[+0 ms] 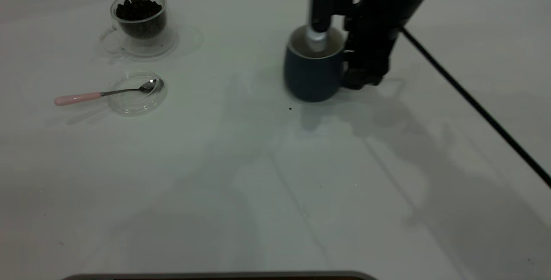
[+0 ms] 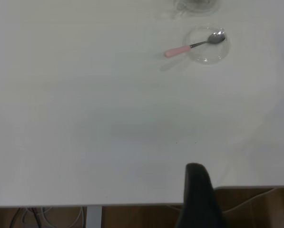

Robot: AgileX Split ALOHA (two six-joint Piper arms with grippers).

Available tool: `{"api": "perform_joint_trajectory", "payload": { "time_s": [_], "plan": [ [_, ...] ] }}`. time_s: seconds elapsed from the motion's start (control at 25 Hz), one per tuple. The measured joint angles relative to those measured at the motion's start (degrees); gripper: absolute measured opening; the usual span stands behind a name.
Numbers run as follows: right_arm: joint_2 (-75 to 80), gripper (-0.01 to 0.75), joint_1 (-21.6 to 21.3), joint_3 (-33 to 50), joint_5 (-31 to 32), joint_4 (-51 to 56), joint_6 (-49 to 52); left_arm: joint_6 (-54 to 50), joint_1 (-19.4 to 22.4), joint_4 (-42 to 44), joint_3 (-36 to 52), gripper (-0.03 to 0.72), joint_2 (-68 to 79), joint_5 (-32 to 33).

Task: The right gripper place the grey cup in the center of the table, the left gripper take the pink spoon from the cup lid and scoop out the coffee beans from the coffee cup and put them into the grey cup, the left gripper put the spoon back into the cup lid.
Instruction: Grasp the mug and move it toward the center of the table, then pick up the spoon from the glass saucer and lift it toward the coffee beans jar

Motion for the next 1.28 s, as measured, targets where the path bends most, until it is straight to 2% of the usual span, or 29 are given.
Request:
{"api": "perform_joint_trajectory", "payload": {
  "time_s": [0.2,0.4,0.52,0.64,0.88,1.04,1.16,1.28],
  "plan": [
    [0.18,0.591,4.26,0.0,-2.9,3.21,2.6,0.0,0.0,0.0,0.0,0.548,0.0,0.0],
    [-0.55,0.591,5.41,0.0,-2.56,7.13,5.66,0.05,0.0,0.0,0.0,0.548,0.0,0.0],
    [-5.06,0.591,4.76,0.0,3.68,7.86,10.69,0.05,0.0,0.0,0.0,0.548,0.0,0.0],
    [-12.66,0.591,3.04,0.0,13.07,7.88,18.27,0.05,0.0,0.0,0.0,0.548,0.0,0.0],
    [-28.3,0.591,-1.52,0.0,37.86,4.52,36.99,0.05,0.0,0.0,0.0,0.548,0.0,0.0],
    [-36.13,0.591,-2.22,0.0,50.78,-2.76,48.31,0.05,0.0,0.0,0.0,0.548,0.0,0.0],
    [-42.16,0.591,-2.22,0.0,56.39,-4.92,52.3,0.05,0.0,0.0,0.0,0.548,0.0,0.0],
    [-48.32,0.591,-2.22,0.83,57.37,-5.05,53.28,0.05,0.0,0.0,0.0,0.548,0.0,0.0]
  ]
}}
